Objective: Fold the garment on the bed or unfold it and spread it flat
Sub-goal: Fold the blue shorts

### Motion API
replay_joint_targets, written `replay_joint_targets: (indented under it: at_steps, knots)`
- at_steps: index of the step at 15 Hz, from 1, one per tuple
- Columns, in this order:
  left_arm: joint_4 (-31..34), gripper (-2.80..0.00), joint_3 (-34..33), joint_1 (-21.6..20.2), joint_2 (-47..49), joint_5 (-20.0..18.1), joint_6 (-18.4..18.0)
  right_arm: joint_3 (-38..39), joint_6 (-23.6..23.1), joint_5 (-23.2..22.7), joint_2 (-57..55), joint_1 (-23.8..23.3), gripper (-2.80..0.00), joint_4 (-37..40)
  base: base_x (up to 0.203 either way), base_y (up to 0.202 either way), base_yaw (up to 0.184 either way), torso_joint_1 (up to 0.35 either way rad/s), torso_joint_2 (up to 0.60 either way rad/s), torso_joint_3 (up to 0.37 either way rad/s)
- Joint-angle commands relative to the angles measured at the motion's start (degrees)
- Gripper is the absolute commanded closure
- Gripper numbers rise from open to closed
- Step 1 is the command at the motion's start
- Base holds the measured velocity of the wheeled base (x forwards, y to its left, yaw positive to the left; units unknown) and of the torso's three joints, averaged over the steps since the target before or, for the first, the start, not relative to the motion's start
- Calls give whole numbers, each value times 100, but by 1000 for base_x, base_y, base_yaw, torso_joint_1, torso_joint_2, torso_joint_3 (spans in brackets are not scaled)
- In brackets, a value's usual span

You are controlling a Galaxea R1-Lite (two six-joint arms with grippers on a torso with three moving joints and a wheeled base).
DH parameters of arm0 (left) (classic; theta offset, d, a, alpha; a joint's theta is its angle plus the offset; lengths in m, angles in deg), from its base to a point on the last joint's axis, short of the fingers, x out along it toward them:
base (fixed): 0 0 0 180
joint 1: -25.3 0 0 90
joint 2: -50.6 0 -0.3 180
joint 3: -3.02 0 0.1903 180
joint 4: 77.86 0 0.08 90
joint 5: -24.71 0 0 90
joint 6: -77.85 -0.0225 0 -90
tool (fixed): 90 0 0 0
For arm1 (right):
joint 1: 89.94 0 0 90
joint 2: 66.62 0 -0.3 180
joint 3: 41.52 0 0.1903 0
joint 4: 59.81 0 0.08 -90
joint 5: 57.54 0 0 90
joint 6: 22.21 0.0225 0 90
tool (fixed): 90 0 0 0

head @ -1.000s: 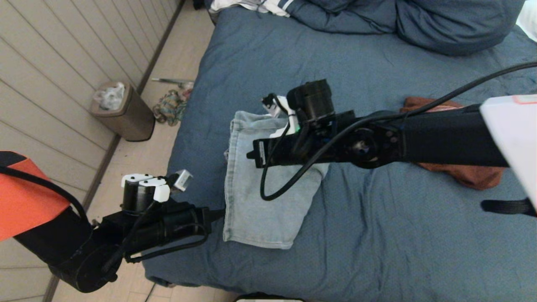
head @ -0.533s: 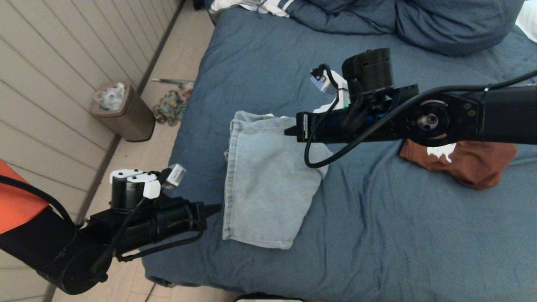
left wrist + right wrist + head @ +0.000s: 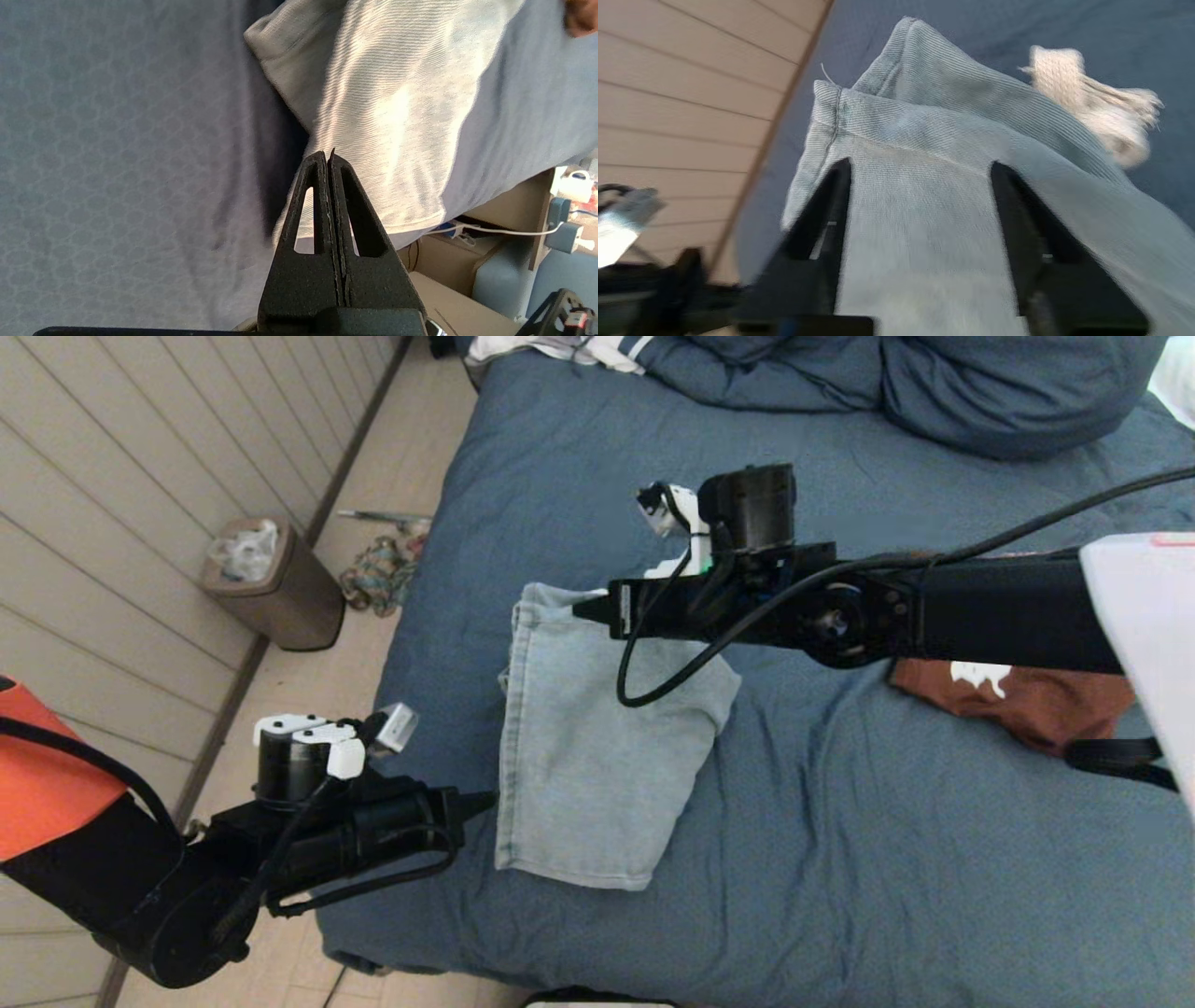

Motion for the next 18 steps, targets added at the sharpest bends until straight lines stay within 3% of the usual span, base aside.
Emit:
replay_joint_targets:
  at_steps: [1, 2, 5, 9, 12, 18]
  knots:
    - [-74, 0, 12, -1, 195, -13, 11, -159, -196, 384, -480, 215, -280, -33, 0, 0, 0, 0, 0, 0]
    - [-150, 0, 5, -1, 249, -13, 10, -167, -408, 882, -611, 419, -280, -152, 0, 0, 0, 0, 0, 0]
    - [-158, 0, 5, -1, 255, -13, 10, -85, -949, 1373, -787, 724, -280, -1007, 0, 0, 0, 0, 0, 0]
    - [-168, 0, -12, -1, 254, -13, 1, -383, -2237, 2504, -1480, 807, -280, -2036, 0, 0, 0, 0, 0, 0]
    - [-168, 0, -21, -1, 236, -13, 1, -565, -2764, 2827, -1870, 815, -280, -2513, 0, 0, 0, 0, 0, 0]
    - [-168, 0, -21, -1, 245, -13, 1, -390, -2769, 2824, -2011, 813, -280, -2405, 0, 0, 0, 0, 0, 0]
